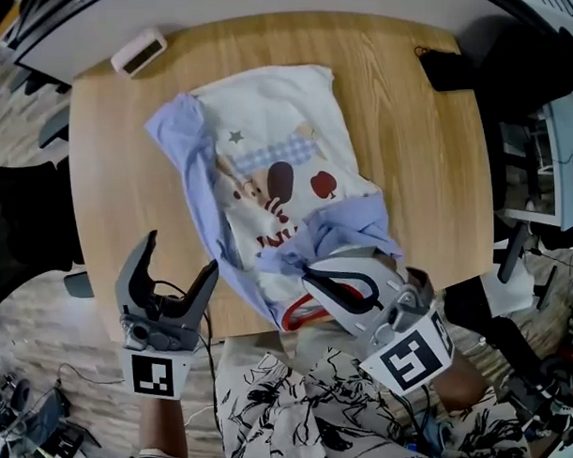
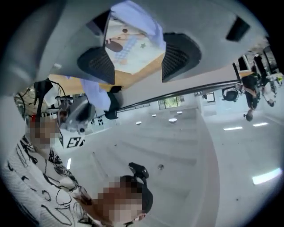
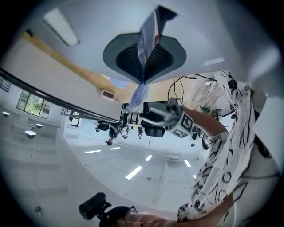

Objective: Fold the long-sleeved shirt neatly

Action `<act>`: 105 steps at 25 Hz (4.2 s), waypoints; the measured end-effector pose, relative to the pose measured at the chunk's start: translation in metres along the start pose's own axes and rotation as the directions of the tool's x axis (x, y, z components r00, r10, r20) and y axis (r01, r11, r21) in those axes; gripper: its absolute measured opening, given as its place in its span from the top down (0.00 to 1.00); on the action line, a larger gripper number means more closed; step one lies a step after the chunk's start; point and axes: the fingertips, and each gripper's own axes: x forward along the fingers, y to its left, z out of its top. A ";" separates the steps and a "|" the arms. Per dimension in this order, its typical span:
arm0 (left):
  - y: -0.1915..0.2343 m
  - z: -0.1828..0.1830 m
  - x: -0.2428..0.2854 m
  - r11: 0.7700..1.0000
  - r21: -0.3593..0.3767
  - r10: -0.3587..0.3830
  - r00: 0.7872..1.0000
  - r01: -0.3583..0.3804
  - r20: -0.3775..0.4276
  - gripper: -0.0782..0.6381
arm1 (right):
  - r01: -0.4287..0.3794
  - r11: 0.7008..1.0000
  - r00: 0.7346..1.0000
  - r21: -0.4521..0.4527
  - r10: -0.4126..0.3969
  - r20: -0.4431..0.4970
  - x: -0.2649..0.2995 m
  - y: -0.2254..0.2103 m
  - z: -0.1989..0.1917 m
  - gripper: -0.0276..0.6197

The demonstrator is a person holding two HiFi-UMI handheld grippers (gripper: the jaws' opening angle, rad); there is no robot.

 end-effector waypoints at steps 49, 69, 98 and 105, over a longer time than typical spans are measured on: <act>0.215 -0.263 0.148 0.977 -0.155 -0.210 0.803 0.147 -0.558 0.46 | 0.048 0.924 0.965 0.380 0.055 -0.256 0.175 0.016 -0.111 0.67; 0.240 -0.221 0.044 0.970 -0.219 -0.190 0.899 0.108 -0.395 0.85 | 0.141 0.900 0.918 0.412 0.036 -0.394 0.204 0.006 -0.137 0.68; 0.190 -0.105 -0.300 0.976 -0.074 0.191 0.969 -0.204 -0.158 0.85 | 0.023 0.943 0.873 0.333 0.143 -0.467 0.212 0.072 -0.168 0.70; 0.117 -0.014 -0.273 0.991 0.062 0.126 0.990 -0.122 -0.065 0.85 | -0.004 0.955 0.909 0.295 0.127 -0.398 0.204 0.067 -0.147 0.68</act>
